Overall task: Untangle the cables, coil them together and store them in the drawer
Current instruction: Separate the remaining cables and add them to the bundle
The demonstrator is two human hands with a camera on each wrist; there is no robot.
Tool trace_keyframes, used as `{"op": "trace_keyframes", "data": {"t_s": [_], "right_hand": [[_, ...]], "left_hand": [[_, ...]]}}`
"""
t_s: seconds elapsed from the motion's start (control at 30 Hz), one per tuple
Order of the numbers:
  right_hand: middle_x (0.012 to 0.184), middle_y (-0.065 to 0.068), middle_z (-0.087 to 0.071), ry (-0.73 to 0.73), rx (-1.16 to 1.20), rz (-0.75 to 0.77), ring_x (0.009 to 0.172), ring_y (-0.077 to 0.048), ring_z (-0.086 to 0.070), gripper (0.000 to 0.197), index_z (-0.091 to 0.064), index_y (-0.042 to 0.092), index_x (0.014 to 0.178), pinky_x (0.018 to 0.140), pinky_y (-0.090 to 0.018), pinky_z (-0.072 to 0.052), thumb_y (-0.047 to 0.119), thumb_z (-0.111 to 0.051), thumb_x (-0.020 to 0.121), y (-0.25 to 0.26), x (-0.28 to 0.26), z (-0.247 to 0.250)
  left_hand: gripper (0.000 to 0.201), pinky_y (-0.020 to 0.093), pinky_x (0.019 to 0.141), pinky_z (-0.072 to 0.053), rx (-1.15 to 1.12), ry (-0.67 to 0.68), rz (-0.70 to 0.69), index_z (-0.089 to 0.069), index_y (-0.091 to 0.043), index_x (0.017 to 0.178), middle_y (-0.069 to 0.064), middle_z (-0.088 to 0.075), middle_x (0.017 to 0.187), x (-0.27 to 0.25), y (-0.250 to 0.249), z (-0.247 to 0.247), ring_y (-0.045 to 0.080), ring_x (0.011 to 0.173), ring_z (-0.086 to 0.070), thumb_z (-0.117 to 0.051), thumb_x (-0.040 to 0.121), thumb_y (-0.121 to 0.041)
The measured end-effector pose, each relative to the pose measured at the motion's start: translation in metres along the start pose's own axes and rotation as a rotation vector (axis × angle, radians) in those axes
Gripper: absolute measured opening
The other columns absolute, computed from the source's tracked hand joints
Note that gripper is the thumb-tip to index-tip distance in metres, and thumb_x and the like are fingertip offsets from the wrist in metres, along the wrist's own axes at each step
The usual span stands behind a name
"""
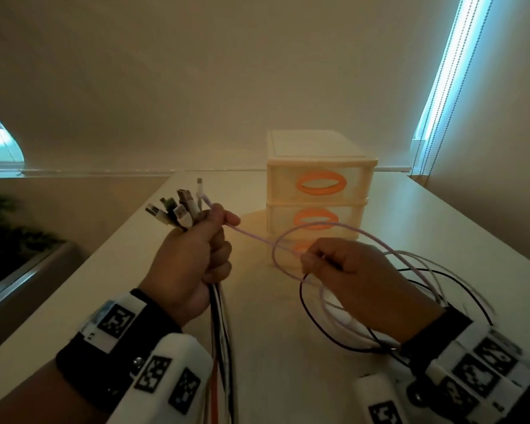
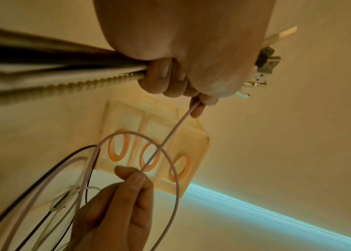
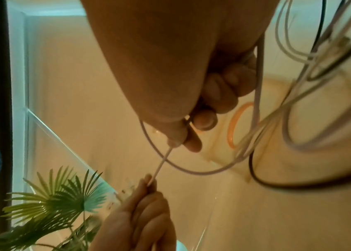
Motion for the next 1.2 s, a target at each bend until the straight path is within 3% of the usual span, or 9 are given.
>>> {"op": "trace_keyframes", "data": {"t_s": [0.17, 0.3, 0.5, 0.57, 0.7, 0.83, 1.0, 1.1, 1.2], "right_hand": [[0.063, 0.013, -0.063, 0.322, 0.234, -0.040, 0.056, 0.001, -0.052, 0.019, -0.074, 0.029, 0.094, 0.061, -0.014, -0.042, 0.030, -0.056, 0.101, 0.008, -0.010, -0.019], [0.084, -0.002, -0.075, 0.484, 0.536, -0.043, 0.061, -0.016, -0.059, 0.023, -0.072, 0.032, 0.111, 0.060, -0.027, -0.050, 0.019, -0.055, 0.102, 0.023, -0.018, -0.024], [0.118, 0.002, -0.071, 0.390, 0.660, 0.012, 0.074, -0.030, -0.072, 0.073, -0.030, 0.046, 0.150, 0.065, -0.036, -0.060, 0.009, -0.062, 0.095, 0.034, -0.019, -0.021], [0.094, -0.001, -0.075, 0.313, 0.655, -0.063, 0.052, -0.020, -0.057, 0.072, -0.030, 0.050, 0.148, 0.048, -0.026, -0.049, 0.011, -0.062, 0.096, 0.027, -0.016, -0.019], [0.056, -0.004, -0.051, 0.461, 0.661, -0.156, 0.038, -0.010, -0.031, 0.019, -0.070, 0.009, 0.106, 0.038, -0.018, -0.026, 0.018, -0.054, 0.101, 0.011, -0.016, -0.005], [0.050, -0.004, -0.048, 0.633, 0.709, -0.165, 0.036, -0.012, -0.038, 0.029, -0.072, 0.004, 0.095, 0.041, -0.023, -0.027, 0.032, -0.064, 0.096, 0.006, -0.024, 0.014], [0.067, -0.015, -0.061, 0.553, 0.966, -0.197, 0.034, -0.012, -0.044, 0.044, -0.055, 0.023, 0.140, 0.035, -0.019, -0.033, 0.016, -0.060, 0.097, 0.003, -0.019, 0.014], [0.058, -0.009, -0.052, 0.464, 0.819, -0.170, 0.037, -0.011, -0.035, 0.027, -0.072, 0.014, 0.114, 0.036, -0.020, -0.026, 0.022, -0.056, 0.094, 0.005, -0.016, 0.003], [0.072, -0.018, -0.065, 0.474, 0.830, -0.158, 0.053, -0.023, -0.059, 0.025, -0.071, 0.003, 0.101, 0.044, -0.025, -0.042, 0.020, -0.054, 0.096, 0.015, -0.017, -0.010]], "left_hand": [[0.032, 0.019, 0.038, -0.014, 0.002, 0.008, 0.014, -0.058, -0.009, 0.087, -0.004, -0.018, 0.060, 0.001, 0.007, -0.002, 0.013, 0.053, -0.007, -0.046, 0.106, -0.031], [0.033, 0.020, 0.038, -0.014, -0.025, -0.015, 0.037, -0.057, -0.010, 0.086, -0.005, -0.019, 0.059, 0.005, 0.004, 0.006, 0.010, 0.050, -0.011, -0.044, 0.107, -0.032], [0.033, 0.020, 0.039, -0.012, -0.026, 0.001, 0.082, -0.055, -0.012, 0.082, -0.004, -0.017, 0.060, 0.007, 0.010, 0.008, 0.008, 0.045, -0.013, -0.047, 0.106, -0.034], [0.033, 0.021, 0.039, -0.012, -0.033, 0.010, 0.085, -0.055, -0.012, 0.082, -0.005, -0.018, 0.058, 0.005, 0.010, 0.006, 0.008, 0.045, -0.014, -0.046, 0.106, -0.033], [0.034, 0.022, 0.040, -0.011, -0.057, -0.044, 0.058, -0.056, -0.012, 0.081, -0.006, -0.020, 0.057, 0.006, 0.005, 0.010, 0.008, 0.045, -0.014, -0.046, 0.106, -0.032], [0.033, 0.021, 0.040, -0.011, -0.019, -0.049, 0.067, -0.056, -0.010, 0.081, -0.004, -0.018, 0.059, 0.003, 0.014, 0.004, 0.009, 0.046, -0.013, -0.047, 0.106, -0.031], [0.032, 0.019, 0.037, -0.016, -0.005, -0.020, 0.107, -0.055, -0.011, 0.082, -0.003, -0.018, 0.059, 0.001, 0.021, 0.000, 0.009, 0.046, -0.014, -0.048, 0.106, -0.032], [0.034, 0.020, 0.037, -0.018, -0.014, -0.012, 0.102, -0.055, -0.011, 0.081, -0.001, -0.019, 0.062, 0.000, 0.018, -0.001, 0.010, 0.045, -0.016, -0.048, 0.106, -0.033], [0.035, 0.022, 0.040, -0.023, 0.008, -0.052, 0.083, -0.056, -0.011, 0.080, 0.000, -0.024, 0.061, -0.001, 0.013, -0.001, 0.011, 0.046, -0.022, -0.047, 0.106, -0.033]]}}
Point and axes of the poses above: each hand's wrist, its own x-axis towards the middle knuckle, its own z-axis out of the back of the hand, y = z × x, the point moved 5 cm from there along x, towards the middle knuckle
